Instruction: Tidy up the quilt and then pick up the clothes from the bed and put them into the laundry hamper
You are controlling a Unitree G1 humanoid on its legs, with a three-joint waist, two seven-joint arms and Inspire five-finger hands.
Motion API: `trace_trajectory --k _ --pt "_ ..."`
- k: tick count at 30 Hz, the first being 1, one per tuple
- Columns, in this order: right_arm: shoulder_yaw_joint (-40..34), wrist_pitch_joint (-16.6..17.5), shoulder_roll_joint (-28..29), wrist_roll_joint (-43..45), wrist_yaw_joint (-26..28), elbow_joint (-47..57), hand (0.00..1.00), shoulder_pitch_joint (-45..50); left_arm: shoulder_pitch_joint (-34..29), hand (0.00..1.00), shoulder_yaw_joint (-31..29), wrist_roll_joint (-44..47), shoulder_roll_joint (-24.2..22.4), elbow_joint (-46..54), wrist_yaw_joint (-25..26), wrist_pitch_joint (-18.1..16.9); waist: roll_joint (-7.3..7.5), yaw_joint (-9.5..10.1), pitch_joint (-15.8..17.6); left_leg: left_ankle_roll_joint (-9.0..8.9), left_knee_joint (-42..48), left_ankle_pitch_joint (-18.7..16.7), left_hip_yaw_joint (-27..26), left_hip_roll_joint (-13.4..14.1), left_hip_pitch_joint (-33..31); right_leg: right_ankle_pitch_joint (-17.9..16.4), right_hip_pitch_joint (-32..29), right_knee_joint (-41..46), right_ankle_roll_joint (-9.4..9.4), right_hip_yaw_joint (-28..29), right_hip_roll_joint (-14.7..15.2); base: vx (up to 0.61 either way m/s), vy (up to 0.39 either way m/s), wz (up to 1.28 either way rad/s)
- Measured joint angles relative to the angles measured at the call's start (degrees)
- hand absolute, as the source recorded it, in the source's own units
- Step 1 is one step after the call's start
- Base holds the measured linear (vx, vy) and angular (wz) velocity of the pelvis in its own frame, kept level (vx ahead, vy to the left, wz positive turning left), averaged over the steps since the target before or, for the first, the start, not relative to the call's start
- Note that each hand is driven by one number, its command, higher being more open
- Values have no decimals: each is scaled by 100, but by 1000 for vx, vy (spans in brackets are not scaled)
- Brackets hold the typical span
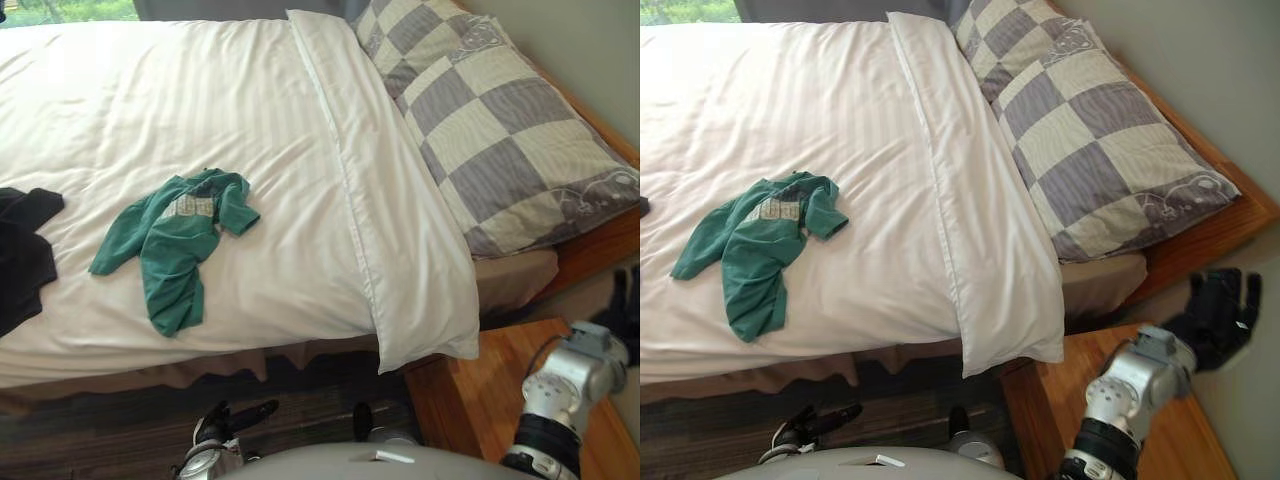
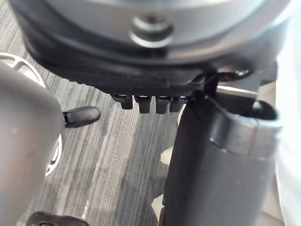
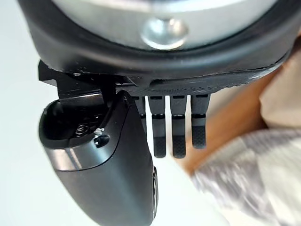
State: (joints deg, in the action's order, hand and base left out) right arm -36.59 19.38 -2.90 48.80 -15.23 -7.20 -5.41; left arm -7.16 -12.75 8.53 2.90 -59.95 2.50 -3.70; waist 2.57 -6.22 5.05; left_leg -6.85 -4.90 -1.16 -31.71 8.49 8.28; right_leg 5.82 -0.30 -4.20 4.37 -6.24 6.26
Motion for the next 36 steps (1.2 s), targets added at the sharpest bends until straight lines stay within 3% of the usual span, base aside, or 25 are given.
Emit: trace_trajectory --k 4,6,12,15,19,20,22,27,31,34,36 --pt "700 94 0 164 142 131 0 -472 22 100 153 4 44 -9 62 -1 -16 154 84 49 4 46 254 -24 -94 1 56 -5 -1 -220 54 -37 -21 34" --pt "1084 190 0 164 159 133 0 -1011 99 100 280 6 51 58 107 -48 -51 218 295 113 5 95 438 -94 -184 2 73 -5 -2 -337 103 -68 -18 34" --pt "1431 248 -49 106 116 -63 0 -1853 282 100 558 38 74 240 117 -157 -222 348 849 265 6 201 743 -280 -422 28 11 9 36 -585 304 -87 9 31" --pt "1484 220 -387 -69 -2 -801 0 -2169 342 100 677 40 70 314 116 -253 -328 416 1038 312 6 232 826 -386 -583 49 -113 26 68 -615 416 -56 20 14" --pt "1287 63 -640 -134 -103 -1884 0 -2231 404 100 871 160 36 424 111 -319 -617 420 1360 379 9 277 946 -514 -723 59 -222 94 93 -695 549 -32 19 16" --pt "1095 -11 -639 -134 -135 -2279 0 -2142 408 100 955 264 13 425 107 -361 -752 403 1439 388 9 283 989 -537 -787 58 -270 118 94 -743 578 5 -5 16" --pt "1048 123 -629 -406 149 -2319 0 -1912 424 100 972 278 -1 420 108 -368 -837 378 1514 390 9 285 1017 -541 -802 44 -269 125 112 -775 586 0 -20 11" --pt "643 104 -358 -574 482 -2511 0 -1798 508 100 760 297 -92 279 90 -370 -760 322 1492 384 8 281 992 -466 -766 -39 -250 233 219 -793 542 -15 -40 6" --pt "206 18 226 -582 663 -2640 0 -1357 650 100 57 313 -137 -70 128 -322 -429 309 1321 307 8 229 832 -358 -603 -39 -56 110 217 -783 435 -5 -61 -9" --pt "-275 -471 650 -592 747 -2989 0 -604 652 100 -516 484 -130 -115 225 -252 -116 303 1084 209 8 161 627 -236 -389 -74 115 79 163 -784 342 22 -59 -15" --pt "-630 -903 652 -750 676 -3695 0 -203 654 100 -690 488 -150 -108 223 -252 -19 304 965 162 7 127 497 -191 -307 -98 142 79 126 -774 299 20 -47 -24"
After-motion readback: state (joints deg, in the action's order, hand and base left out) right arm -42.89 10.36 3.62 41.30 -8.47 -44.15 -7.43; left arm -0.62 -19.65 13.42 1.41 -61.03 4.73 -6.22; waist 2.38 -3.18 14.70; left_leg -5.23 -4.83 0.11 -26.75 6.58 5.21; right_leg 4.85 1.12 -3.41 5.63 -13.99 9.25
